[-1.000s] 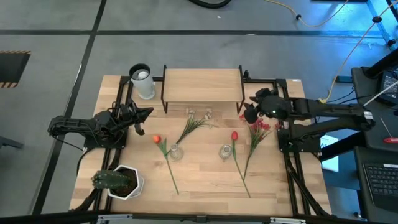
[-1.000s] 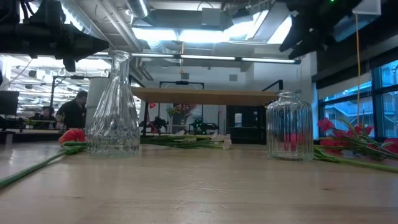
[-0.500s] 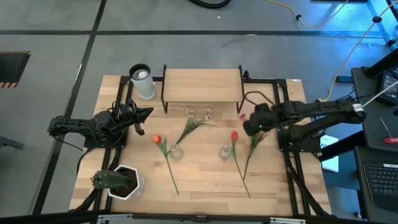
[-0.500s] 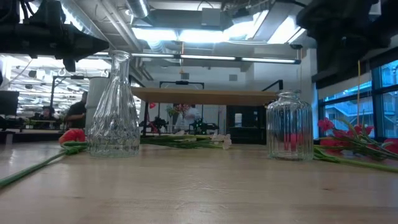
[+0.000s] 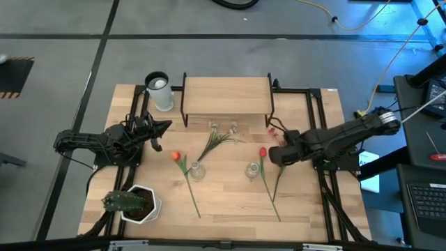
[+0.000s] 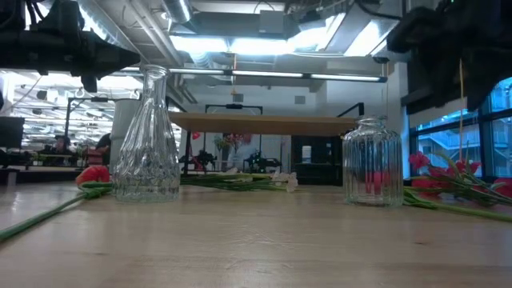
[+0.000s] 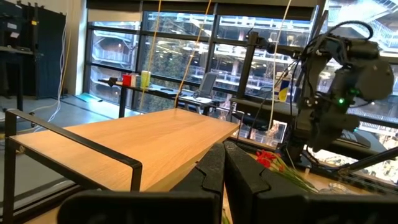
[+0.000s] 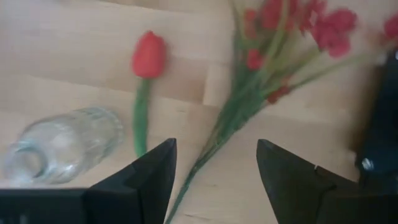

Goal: Pick and place flowers into a vace then onto a shelf
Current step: Put the red flowers into the right transparent vase

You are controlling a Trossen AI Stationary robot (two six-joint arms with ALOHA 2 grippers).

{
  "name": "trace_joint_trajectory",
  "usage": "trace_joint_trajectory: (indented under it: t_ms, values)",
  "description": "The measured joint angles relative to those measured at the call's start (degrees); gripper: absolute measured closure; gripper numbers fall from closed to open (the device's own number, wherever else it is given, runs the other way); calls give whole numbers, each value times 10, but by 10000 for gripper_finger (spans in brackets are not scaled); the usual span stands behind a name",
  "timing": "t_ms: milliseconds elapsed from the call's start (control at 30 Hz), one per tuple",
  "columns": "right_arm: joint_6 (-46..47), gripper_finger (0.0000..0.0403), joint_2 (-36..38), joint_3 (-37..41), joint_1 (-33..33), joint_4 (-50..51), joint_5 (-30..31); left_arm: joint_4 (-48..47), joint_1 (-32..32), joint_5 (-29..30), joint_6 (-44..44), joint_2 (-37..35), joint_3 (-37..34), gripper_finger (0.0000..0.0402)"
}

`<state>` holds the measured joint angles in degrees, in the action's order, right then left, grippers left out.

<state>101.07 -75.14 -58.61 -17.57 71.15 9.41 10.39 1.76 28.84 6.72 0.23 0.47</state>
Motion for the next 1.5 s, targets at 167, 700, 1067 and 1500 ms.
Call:
trace_joint_trajectory:
  t_ms: [167, 700, 1067, 1500]
  values:
    - [60, 179, -46, 0, -20, 1, -7, 0, 0, 0, 0, 0, 0, 398]
    - [132, 179, -59, 153, -26, -192, -30, 0, 0, -1, 0, 0, 0, 398]
    - [163, 181, -70, 244, -26, -283, -20, 0, 0, -2, 0, 0, 0, 398]
    - [126, 279, -71, 247, -26, -276, -19, -1, 0, 0, 0, 0, 0, 398]
